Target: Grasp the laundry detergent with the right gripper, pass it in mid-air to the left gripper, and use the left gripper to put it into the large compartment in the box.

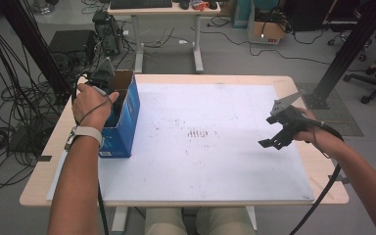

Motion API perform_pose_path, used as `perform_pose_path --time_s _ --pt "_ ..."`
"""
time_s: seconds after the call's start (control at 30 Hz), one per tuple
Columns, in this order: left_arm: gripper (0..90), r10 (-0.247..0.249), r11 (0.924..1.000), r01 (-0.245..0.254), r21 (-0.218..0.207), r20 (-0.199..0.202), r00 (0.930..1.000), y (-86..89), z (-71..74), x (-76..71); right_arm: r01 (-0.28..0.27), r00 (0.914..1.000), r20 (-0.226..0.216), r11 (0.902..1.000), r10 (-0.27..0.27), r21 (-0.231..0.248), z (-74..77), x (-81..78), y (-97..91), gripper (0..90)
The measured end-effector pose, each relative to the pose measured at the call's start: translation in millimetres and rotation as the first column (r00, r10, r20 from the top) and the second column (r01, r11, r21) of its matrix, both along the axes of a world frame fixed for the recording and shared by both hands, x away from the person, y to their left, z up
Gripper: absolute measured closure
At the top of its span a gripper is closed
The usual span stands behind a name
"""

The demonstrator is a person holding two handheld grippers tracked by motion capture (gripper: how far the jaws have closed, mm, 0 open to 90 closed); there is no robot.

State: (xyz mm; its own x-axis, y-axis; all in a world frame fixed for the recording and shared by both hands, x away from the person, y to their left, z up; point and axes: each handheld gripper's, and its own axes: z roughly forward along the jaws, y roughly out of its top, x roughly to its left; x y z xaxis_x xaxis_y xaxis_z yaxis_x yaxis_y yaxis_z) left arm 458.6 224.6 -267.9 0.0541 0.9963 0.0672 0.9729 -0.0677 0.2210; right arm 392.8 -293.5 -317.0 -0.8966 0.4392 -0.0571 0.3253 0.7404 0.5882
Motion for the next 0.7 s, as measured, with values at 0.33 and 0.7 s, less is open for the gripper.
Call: perform_pose_path --time_s 0.33,0.7 --pt "37.4 -0.014 0.9999 0.014 0.004 -0.019 0.9997 1.2 0.5 1.0 0.004 1.0000 -0.001 1.0000 -0.004 0.001 0.7 -0.7 0.6 4.7" --pt "37.4 -0.006 1.0000 0.006 0.002 -0.017 0.9998 0.1 0.5 0.0 0.005 1.0000 0.003 1.0000 -0.005 0.002 1.2 -1.5 0.2 4.7"
